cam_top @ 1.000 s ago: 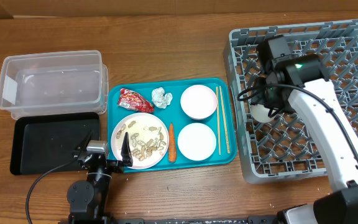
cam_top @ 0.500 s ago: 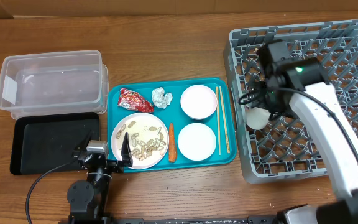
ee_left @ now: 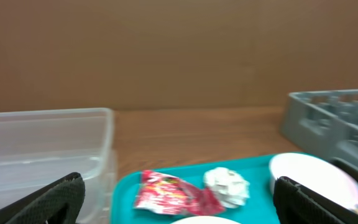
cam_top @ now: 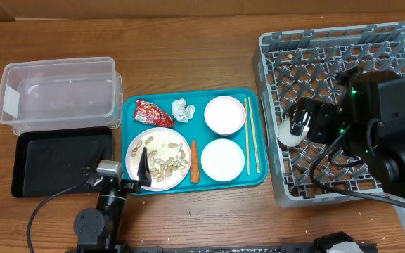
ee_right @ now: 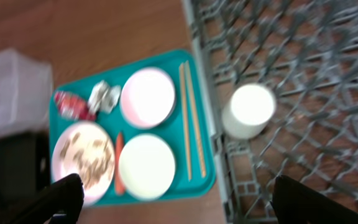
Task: Sort waste into correct bins and load items into the dishwasher
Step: 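Carry the white cup into the dish rack and release it, then reach the right gripper to the front white bowl and grasp it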
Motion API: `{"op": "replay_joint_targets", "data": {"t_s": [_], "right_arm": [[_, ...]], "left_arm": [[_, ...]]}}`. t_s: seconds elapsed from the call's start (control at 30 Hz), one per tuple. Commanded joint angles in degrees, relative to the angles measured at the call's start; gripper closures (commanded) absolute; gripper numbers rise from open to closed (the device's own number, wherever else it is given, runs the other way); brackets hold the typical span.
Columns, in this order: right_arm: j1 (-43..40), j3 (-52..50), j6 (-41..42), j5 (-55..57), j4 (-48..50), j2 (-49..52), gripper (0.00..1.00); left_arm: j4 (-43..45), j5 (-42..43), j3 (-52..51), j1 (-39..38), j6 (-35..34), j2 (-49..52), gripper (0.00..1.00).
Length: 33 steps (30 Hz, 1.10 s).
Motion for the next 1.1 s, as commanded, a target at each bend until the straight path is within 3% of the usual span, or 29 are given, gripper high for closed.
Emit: {"op": "replay_joint_targets", "data": {"t_s": [0.0,0.13,0.33,0.43,0.77,0.97,1.07], "right_arm": [[1.84,-0.24,-3.69,-7.76,-1.09,2.01,0.09],[6.73,-3.98,-1.51,-7.72,-0.79,4.35,0.13],[14.80,-13.84,6.21,-6.36,5.64,10.73,0.23],[17.18,-18.71,11.21,0.11,10.49,15.21,0.25],[18.08,-25.11,12.50,0.44,23.21,27.89,0.32],[18.23,-26.91,12.74,-2.45,27.12,31.23,0.51],[18.21,-28.94,14.34,-2.36,29.49,31.85,0.55]], "left_arm": [[1.14,10.97,-0.11,0.22,-3.72,-0.50,0.00],[3.72,19.12,-0.09,0.22,-9.29,-0.50,0.00],[2.08,18.78,-0.09,0.22,-9.73,-0.50,0.00],[0.33,17.05,-0.09,0.22,-9.53,-0.50,0.00],[-4.72,16.85,-0.09,0.22,-9.57,-0.46,0.00],[-4.74,16.85,-0.09,0.22,-9.57,-0.46,0.00],[-4.72,16.85,-0.09,0.22,-9.57,-0.46,0.00]]}}
